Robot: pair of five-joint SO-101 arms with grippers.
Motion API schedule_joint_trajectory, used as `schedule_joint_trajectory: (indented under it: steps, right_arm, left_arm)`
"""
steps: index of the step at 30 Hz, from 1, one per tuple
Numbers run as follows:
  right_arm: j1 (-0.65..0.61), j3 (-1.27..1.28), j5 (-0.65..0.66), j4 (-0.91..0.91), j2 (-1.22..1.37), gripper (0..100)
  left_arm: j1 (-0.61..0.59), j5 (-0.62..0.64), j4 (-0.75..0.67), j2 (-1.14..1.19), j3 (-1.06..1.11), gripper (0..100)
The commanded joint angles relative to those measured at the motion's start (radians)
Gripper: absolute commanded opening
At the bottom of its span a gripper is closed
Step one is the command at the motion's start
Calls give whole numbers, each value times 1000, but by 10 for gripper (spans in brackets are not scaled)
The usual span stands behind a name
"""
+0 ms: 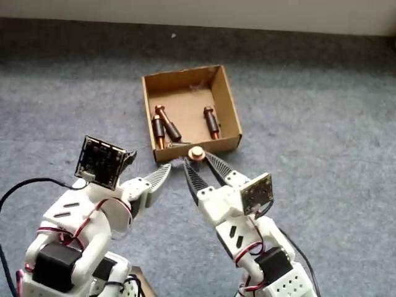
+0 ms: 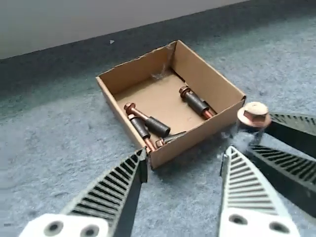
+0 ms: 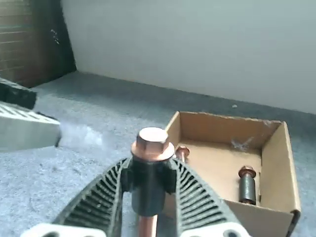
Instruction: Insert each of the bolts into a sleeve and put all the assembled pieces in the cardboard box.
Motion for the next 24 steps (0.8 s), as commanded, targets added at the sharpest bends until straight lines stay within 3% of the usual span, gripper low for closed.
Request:
schedule_joint_trajectory:
  steps: [1, 5, 10, 18, 24]
  right_arm:
    - [61, -77, -18, 73, -8, 4]
    - [77, -203, -12, 82, 79, 4]
    - [77, -378, -17, 4, 417, 4]
    - [77, -593, -12, -371, 977, 4]
    - [143, -776, -15, -598, 1406, 4]
  left_arm:
    - [-182, -3, -32, 4, 128, 255]
    - [-346, -2, -107, 4, 291, 255]
    - [-461, -2, -115, 4, 443, 255]
    - [-495, -3, -118, 4, 526, 255]
    - [-499, -3, -203, 4, 565, 255]
